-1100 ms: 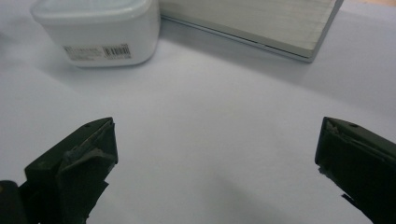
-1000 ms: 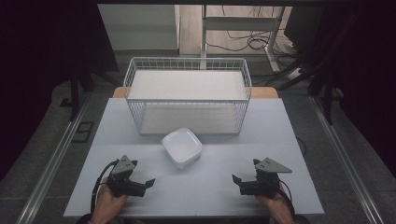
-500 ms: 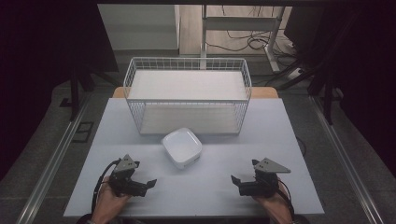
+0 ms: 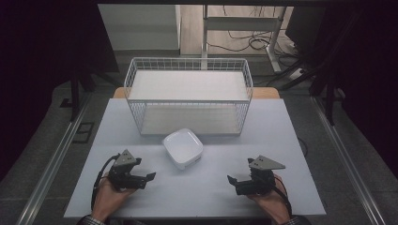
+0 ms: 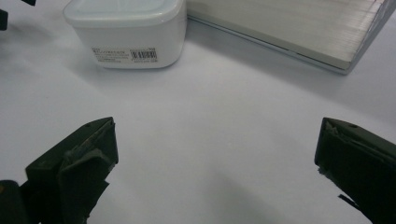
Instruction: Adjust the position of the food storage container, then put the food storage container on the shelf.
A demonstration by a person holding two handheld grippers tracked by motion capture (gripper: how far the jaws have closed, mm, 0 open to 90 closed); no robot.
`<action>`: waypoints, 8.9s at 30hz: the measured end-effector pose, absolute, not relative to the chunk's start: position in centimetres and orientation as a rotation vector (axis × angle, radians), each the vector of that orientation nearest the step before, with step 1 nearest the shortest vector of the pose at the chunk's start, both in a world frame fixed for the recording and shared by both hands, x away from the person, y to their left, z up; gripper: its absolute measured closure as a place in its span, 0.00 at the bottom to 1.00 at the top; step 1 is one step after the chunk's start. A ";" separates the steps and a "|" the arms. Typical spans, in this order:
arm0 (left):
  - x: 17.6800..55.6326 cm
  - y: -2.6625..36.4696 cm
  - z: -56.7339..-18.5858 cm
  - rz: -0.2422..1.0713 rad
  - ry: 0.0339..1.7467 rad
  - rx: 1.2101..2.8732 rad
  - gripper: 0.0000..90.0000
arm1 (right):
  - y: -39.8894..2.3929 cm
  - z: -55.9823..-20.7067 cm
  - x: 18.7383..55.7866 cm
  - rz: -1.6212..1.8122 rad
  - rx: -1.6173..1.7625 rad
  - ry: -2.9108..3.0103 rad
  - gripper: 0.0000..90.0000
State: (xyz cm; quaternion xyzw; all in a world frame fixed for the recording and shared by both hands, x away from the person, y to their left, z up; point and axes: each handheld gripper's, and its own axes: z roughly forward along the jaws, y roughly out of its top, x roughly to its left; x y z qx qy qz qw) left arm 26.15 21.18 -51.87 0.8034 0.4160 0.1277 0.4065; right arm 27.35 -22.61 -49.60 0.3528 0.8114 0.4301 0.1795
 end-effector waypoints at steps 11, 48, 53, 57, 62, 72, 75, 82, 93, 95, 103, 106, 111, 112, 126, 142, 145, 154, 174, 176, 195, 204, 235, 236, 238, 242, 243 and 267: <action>29.6 22.4 -51.0 0.310 1.056 1.952 0.41 | -20.8 -48.6 28.8 1.292 1.012 2.351 0.33; 36.2 19.5 -52.5 0.221 1.031 1.962 1.00 | -13.1 -49.7 32.3 1.242 0.875 2.561 0.99; 35.5 18.8 -52.4 0.208 1.012 1.998 1.00 | -12.7 -50.1 32.8 1.225 0.894 2.571 0.99; 35.2 18.5 -52.4 0.190 0.995 2.006 1.00 | -12.9 -50.3 33.1 1.211 0.916 2.558 0.99; 35.1 18.2 -52.4 0.174 0.984 2.006 1.00 | -13.4 -50.3 33.6 1.201 0.937 2.535 0.99; 33.1 17.5 -52.1 0.147 0.969 2.030 1.00 | -14.1 -50.4 34.8 1.185 0.971 2.511 0.99; 32.4 17.3 -52.0 0.137 0.975 2.027 1.00 | -14.2 -50.5 34.9 1.180 0.969 2.513 0.99; 30.5 16.4 -51.9 0.130 0.979 2.034 1.00 | -14.4 -50.5 35.0 1.179 0.969 2.510 0.99; 29.9 17.8 -51.3 0.226 1.017 1.990 0.84 | -15.4 -49.9 34.3 1.152 0.904 2.482 0.96; 29.5 18.1 -51.2 0.240 1.007 1.990 0.75 | -15.9 -49.6 34.0 1.174 0.895 2.471 0.92; 27.5 18.6 -50.9 0.270 1.002 1.970 0.45 | -17.6 -48.7 31.8 1.165 0.843 2.435 0.62; 27.2 18.7 -51.1 0.286 1.001 1.976 0.34 | -17.9 -48.8 31.4 1.157 0.840 2.438 0.54; 26.5 19.1 -51.5 0.312 1.009 1.967 0.16 | -18.6 -49.4 30.6 1.124 0.818 2.434 0.28; 26.5 19.1 -51.5 0.312 1.009 1.967 0.13 | -18.6 -49.4 30.6 1.124 0.818 2.434 0.28; 26.7 19.5 -51.9 0.304 0.993 1.975 0.05 | -18.5 -50.1 31.0 1.143 0.855 2.440 0.07; 27.9 19.0 -50.3 0.239 1.009 1.932 0.07 | -17.2 -49.3 31.6 1.170 0.875 2.443 0.01; 28.2 18.5 -49.8 0.252 0.998 1.946 0.08 | -16.8 -48.8 31.7 1.136 0.871 2.462 0.01; 29.8 17.4 -48.8 0.254 0.970 1.954 0.17 | -15.8 -47.1 32.7 1.182 0.923 2.493 0.05; 33.4 16.1 -51.0 0.001 0.969 1.925 0.38 | -13.2 -48.9 36.9 1.293 1.128 2.661 0.37; 33.1 16.1 -51.0 -0.034 0.977 1.923 0.40 | -13.3 -48.9 36.8 1.301 1.155 2.681 0.39; 30.9 16.6 -50.0 0.025 1.076 1.829 0.87 | -15.2 -47.2 34.1 1.304 1.188 2.604 0.87; 30.9 16.4 -50.0 0.057 1.099 1.826 0.87 | -15.1 -47.2 34.0 1.332 1.168 2.550 0.88; 37.2 16.5 -48.0 0.099 1.140 1.801 0.87 | -14.2 -46.0 40.1 1.391 1.198 2.414 0.86; 37.2 16.5 -48.0 0.099 1.140 1.801 0.87 | -14.2 -46.0 40.1 1.391 1.198 2.414 0.86; 37.3 16.5 -48.1 0.094 1.145 1.796 0.87 | -14.2 -46.2 40.2 1.392 1.203 2.416 0.86; 37.7 16.5 -48.4 0.096 1.151 1.798 0.87 | -14.1 -46.4 40.5 1.387 1.217 2.408 0.86; 38.0 16.5 -48.5 0.094 1.154 1.801 0.87 | -14.0 -46.5 40.7 1.380 1.221 2.404 0.86; 40.2 15.9 -49.5 0.180 1.184 1.768 0.59 | -12.9 -47.8 42.0 1.305 1.204 2.275 0.64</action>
